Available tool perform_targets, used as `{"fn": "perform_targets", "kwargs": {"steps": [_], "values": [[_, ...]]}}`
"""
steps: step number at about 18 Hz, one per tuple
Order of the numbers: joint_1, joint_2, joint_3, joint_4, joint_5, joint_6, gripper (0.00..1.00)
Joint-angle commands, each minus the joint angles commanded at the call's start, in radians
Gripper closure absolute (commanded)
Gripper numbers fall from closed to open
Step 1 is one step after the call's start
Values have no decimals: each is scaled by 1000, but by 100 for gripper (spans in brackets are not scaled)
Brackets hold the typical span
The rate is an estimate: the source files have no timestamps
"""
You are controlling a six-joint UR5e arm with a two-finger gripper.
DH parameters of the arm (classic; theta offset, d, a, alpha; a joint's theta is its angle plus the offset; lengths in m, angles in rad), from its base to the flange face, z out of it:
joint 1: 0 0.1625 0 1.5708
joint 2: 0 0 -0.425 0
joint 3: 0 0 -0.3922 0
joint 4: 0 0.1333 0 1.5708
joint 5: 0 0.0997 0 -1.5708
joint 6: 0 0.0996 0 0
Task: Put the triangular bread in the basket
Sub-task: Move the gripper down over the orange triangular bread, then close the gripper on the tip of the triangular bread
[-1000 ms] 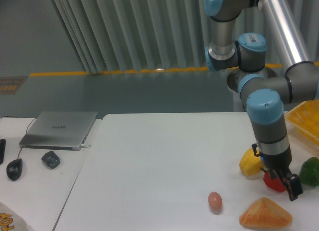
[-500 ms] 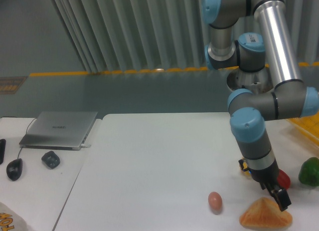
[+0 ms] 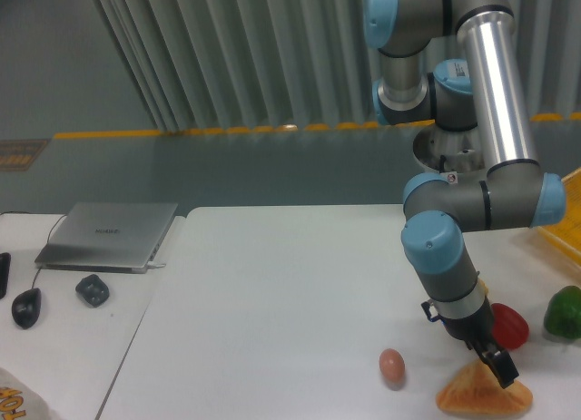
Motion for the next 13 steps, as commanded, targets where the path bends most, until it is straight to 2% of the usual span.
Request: {"fn": "perform_targets", "kwargs": {"steps": [6,12,13], "values": [[-3,-2,5,9,0,-61,47],[-3,0,5,9,-2,-92,98],[-3,2,6,9,0,-94,100]]}}
